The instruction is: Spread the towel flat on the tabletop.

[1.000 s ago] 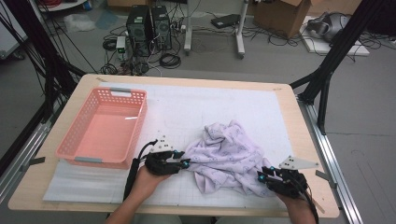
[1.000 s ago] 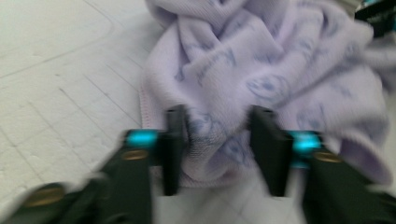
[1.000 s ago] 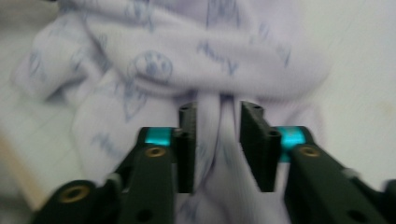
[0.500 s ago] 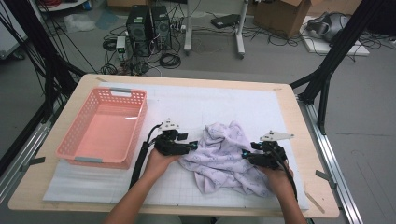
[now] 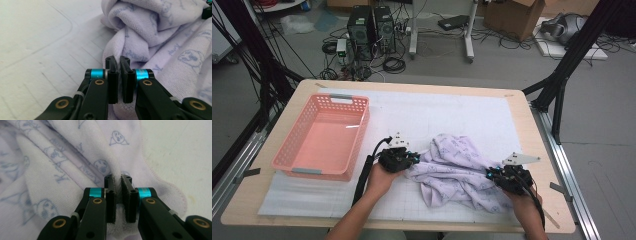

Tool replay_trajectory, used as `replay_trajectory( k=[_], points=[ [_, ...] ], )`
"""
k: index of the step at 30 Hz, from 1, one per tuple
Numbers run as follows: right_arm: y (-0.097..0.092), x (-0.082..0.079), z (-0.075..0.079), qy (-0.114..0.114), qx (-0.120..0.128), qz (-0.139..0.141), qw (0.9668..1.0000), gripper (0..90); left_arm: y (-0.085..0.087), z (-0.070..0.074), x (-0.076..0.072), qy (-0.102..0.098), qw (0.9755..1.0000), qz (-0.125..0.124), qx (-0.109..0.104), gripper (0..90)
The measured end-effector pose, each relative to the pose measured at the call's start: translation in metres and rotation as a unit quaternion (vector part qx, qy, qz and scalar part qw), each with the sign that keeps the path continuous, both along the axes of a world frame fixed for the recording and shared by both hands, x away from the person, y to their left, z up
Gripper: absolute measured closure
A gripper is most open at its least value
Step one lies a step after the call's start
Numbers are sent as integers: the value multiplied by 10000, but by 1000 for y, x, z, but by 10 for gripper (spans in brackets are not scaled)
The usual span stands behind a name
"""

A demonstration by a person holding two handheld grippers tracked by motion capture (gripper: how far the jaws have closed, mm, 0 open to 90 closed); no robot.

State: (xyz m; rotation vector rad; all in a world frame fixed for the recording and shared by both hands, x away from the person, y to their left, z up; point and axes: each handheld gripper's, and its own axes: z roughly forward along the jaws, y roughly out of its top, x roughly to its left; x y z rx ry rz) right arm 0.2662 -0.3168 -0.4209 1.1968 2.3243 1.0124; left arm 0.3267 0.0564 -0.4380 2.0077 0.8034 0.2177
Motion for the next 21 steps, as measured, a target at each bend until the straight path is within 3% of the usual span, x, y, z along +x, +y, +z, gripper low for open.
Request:
replay_trajectory(
  k=[1,3,5,6,8,10,12,14,17,21],
  points=[
    [0,-4,0,-11,-37,37,10000,838,0,-1,-4,19,10000,-61,54,860],
    [1,-11,1,69,-24,138,9999,834,2,-3,-13,37,9999,-151,-36,858],
    [0,-14,3,186,65,243,9995,799,3,-4,-19,-50,9996,-273,18,841],
    [-1,-14,5,180,79,240,9995,737,3,-3,-18,-92,9996,-267,43,797],
    [-1,-11,11,83,103,161,9998,645,4,-1,-14,-68,9999,-100,-46,625],
    [0,-4,17,-117,186,142,9997,575,5,2,-8,-94,9998,-20,-177,583],
    [2,4,22,-300,311,125,9990,556,3,2,-2,-1,9994,3,-348,554],
    [7,17,25,-404,418,72,9983,547,-1,1,4,57,9994,12,-334,543],
    [19,41,26,-424,349,71,9985,547,-9,-1,13,155,9994,22,-299,539],
    [44,74,20,-288,57,202,9994,488,-17,-6,21,264,9993,42,-246,540]
  ],
)
